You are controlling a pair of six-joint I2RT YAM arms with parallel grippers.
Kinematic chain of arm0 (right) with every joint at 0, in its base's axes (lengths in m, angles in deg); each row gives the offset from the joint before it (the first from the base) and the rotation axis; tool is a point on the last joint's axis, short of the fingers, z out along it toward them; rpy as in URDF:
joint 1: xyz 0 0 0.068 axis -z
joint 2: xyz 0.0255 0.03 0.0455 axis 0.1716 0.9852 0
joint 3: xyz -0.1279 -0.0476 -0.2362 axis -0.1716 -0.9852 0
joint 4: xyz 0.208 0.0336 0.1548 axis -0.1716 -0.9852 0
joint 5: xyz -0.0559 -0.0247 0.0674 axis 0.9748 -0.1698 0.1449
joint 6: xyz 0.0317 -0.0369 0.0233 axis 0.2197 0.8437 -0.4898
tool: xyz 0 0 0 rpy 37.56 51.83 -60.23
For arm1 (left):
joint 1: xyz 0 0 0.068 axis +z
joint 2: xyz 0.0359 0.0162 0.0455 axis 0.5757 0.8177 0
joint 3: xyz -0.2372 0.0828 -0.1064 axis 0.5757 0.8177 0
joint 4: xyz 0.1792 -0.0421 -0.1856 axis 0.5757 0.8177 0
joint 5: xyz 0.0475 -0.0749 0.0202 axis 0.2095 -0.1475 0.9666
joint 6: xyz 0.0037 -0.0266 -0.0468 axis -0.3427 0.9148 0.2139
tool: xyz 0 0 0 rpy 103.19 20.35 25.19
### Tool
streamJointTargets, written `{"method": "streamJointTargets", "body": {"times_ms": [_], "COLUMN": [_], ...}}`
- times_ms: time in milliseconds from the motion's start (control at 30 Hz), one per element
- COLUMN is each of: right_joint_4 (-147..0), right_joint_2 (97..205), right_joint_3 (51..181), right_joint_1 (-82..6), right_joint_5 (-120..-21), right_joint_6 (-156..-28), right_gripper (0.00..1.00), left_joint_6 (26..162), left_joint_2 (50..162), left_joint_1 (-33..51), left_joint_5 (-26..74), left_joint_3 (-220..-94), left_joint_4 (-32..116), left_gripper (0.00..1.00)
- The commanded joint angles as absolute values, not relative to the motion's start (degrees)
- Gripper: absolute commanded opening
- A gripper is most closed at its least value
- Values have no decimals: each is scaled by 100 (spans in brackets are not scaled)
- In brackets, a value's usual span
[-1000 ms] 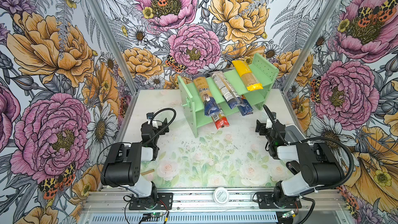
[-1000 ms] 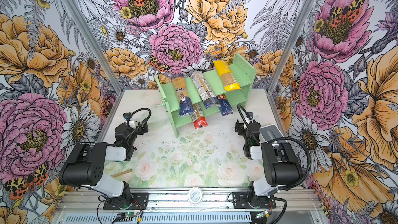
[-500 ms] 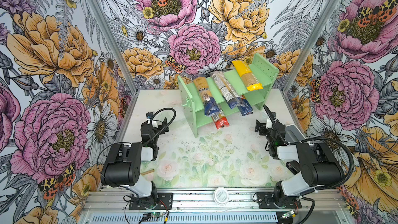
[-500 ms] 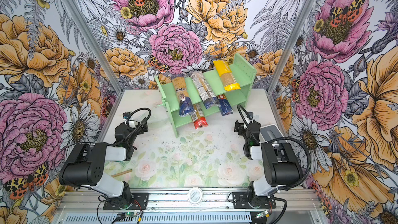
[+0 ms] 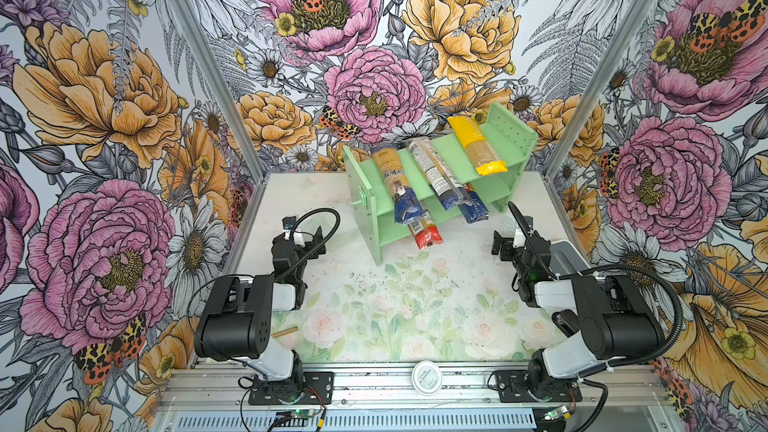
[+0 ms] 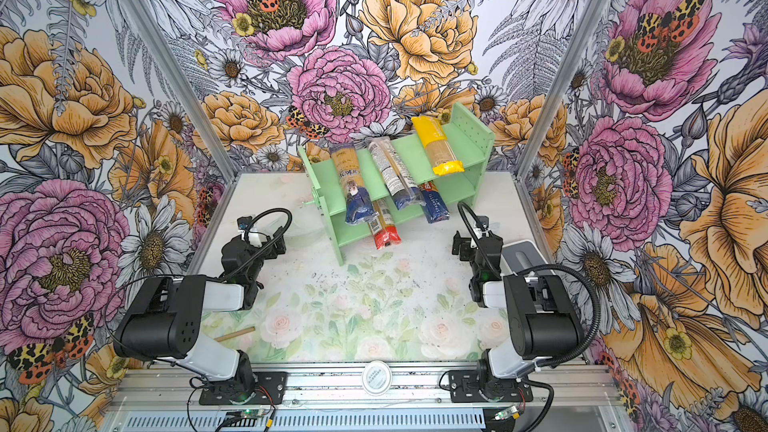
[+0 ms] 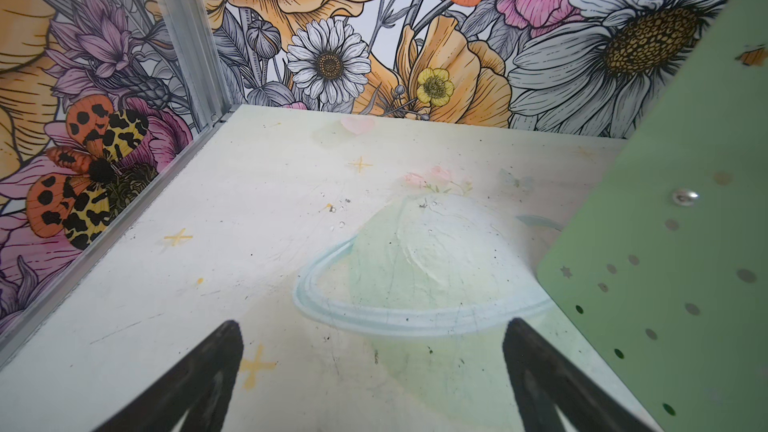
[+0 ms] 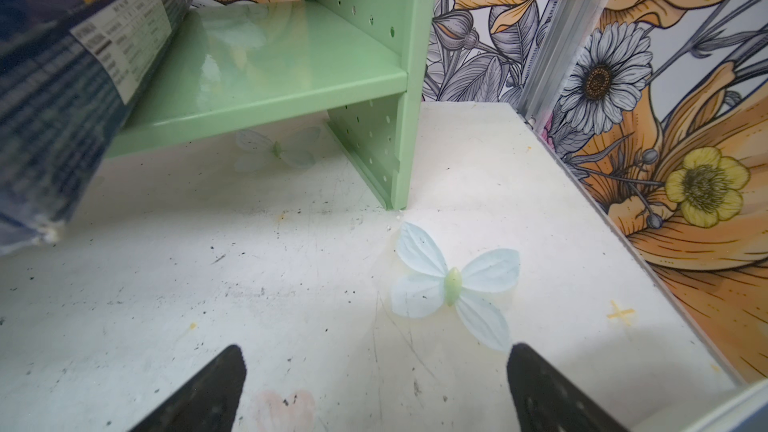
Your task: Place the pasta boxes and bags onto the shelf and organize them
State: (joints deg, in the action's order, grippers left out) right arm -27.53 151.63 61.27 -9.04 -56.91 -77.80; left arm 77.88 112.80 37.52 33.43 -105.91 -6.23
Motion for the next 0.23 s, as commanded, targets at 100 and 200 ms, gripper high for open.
{"method": "streamJointTargets", "body": {"times_ms": [100,200], "right_joint_4": [-2503,-2505], "right_joint_2": [15156,15155], "right_joint_3": [6208,6207], "right_joint_1": [-859,-860], "right_joint_5": [-5636,-5628], "right_joint_6": [-7836,-7835], "right_gripper": [100,99], "left_joint_6": [7640,7640], "left_joint_2": [11256,11260], "left_joint_1": [3690,3685], "left_joint_5": [3220,3194], "left_joint_3": [-10654,-10654], "left_joint_4": [-745,-733], "left_gripper": [99,99]}}
